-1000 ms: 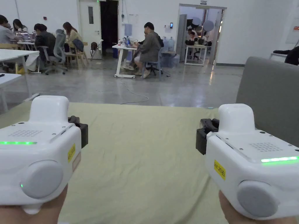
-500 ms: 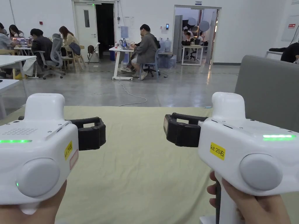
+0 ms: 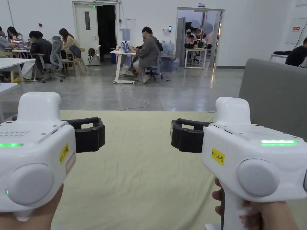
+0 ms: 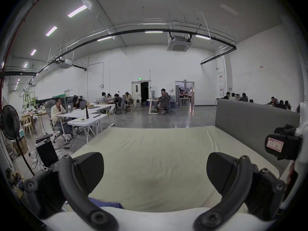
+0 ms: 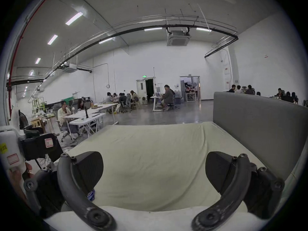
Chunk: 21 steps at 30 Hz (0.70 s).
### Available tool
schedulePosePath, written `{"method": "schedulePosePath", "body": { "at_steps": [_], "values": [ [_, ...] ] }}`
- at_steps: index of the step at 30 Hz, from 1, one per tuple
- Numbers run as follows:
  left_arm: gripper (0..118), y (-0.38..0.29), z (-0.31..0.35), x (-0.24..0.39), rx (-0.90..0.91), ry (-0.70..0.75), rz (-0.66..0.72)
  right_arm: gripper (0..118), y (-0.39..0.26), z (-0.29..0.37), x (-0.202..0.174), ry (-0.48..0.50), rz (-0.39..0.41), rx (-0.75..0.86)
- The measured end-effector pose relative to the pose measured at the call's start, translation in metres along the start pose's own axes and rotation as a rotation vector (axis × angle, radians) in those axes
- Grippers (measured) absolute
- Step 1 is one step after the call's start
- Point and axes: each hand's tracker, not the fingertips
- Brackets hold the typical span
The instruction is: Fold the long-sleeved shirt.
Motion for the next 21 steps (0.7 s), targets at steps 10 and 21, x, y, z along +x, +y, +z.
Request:
{"method": "schedulePosePath", "body": {
  "at_steps": [10, 21],
  "values": [
    [118, -0.0049, 0.0056, 0.0006, -0.005, -0.016, 0.004, 118, -0.0037, -0.0034, -0.0021, -0.032, 0.015, -0.025],
    [118, -0.0064, 0.0049, -0.0046, -0.018, -0.032, 0.018, 118, -0.0027, -0.0041, -0.0086, -0.030, 0.010, -0.021]
  ]
}}
